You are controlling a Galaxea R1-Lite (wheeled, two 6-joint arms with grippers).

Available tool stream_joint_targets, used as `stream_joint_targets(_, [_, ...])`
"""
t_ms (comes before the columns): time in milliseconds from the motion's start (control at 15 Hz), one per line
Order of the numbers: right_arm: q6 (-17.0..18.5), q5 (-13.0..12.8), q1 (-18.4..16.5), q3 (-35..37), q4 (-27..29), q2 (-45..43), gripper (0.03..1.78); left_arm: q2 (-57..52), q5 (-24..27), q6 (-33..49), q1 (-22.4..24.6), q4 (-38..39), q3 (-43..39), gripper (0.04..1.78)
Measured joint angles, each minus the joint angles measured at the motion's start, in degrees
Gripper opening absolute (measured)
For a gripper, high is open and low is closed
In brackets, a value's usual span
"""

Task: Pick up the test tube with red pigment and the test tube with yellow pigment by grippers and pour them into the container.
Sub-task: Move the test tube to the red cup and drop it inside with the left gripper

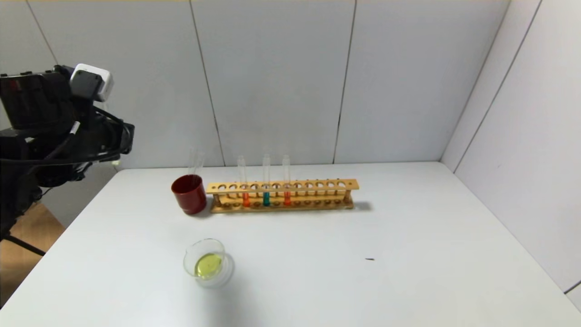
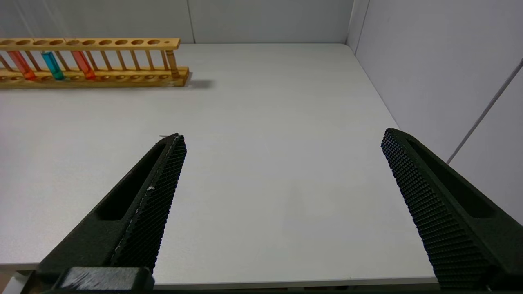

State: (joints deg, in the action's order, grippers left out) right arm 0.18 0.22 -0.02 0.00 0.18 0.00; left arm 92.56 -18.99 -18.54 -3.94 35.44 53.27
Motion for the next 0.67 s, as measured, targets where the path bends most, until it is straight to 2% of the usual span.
stream_joint_targets(133, [0.0, 0.02, 0.02, 0.0, 0.0, 0.0, 1.75, 0.43, 7.58, 5.34, 0.88, -0.85, 0.44, 0.33])
stream_joint_targets(333, [0.0, 0.0, 0.02, 0.0, 0.0, 0.0, 1.75, 3.57, 9.05, 8.81, 1.44, 1.9, 1.71, 0.33])
stream_joint_targets(667, [0.0, 0.0, 0.02, 0.0, 0.0, 0.0, 1.75, 10.96, 12.98, 11.47, 1.41, 15.03, 2.49, 0.33])
